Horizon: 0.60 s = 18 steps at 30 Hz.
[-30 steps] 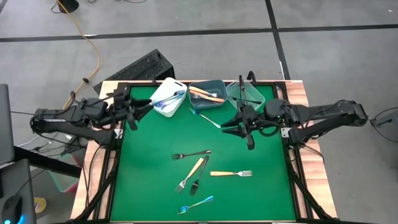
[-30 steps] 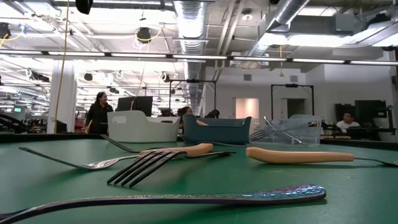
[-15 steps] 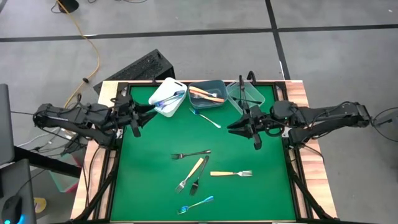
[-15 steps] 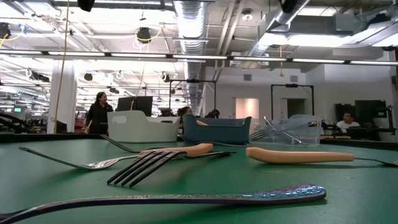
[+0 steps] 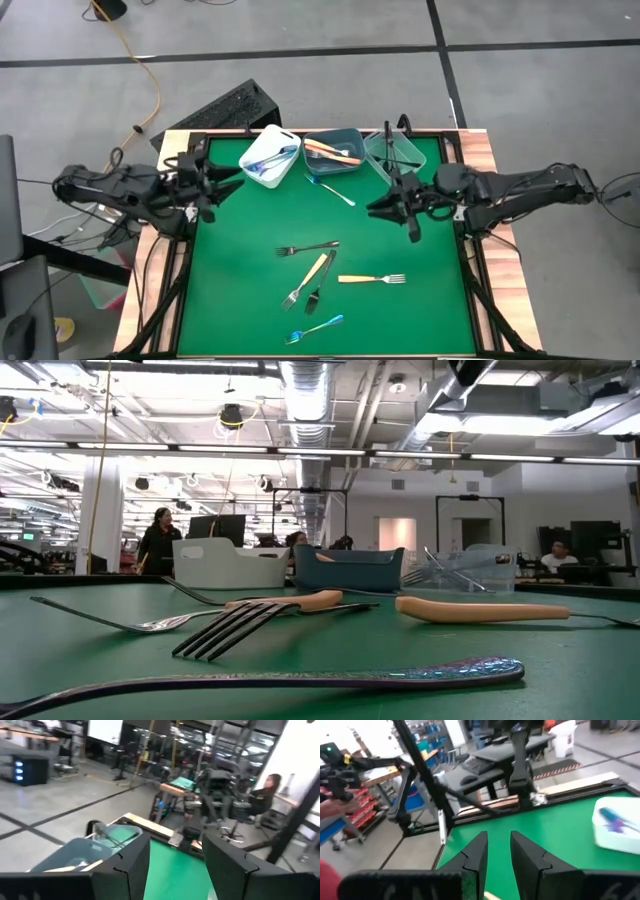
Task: Sort silverware by color (type)
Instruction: Put the blue fork into the white bin
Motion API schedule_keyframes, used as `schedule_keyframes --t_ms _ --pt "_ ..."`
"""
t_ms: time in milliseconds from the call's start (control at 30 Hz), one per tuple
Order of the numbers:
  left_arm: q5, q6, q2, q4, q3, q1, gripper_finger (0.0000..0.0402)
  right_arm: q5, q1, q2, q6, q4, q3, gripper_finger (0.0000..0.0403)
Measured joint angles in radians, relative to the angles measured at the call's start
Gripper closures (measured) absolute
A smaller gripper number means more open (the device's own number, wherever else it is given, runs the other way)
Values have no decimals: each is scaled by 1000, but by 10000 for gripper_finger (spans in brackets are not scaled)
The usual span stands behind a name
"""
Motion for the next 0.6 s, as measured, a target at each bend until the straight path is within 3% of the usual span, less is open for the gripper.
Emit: schedule_keyframes --t_ms 167,333,467,600 --pt "-2 -17 -78 -81 0 0 237 4 -14 -49 -28 -29 0 305" --pt "-2 -80 -123 -87 -66 0 237 4 -17 -51 71 -211 0 305" --pt "-2 -131 -153 -10 -156 0 237 2 2 -13 172 -303 -1 305" --pt "-1 -130 -170 91 -218 0 237 4 43 23 173 -304 -1 305"
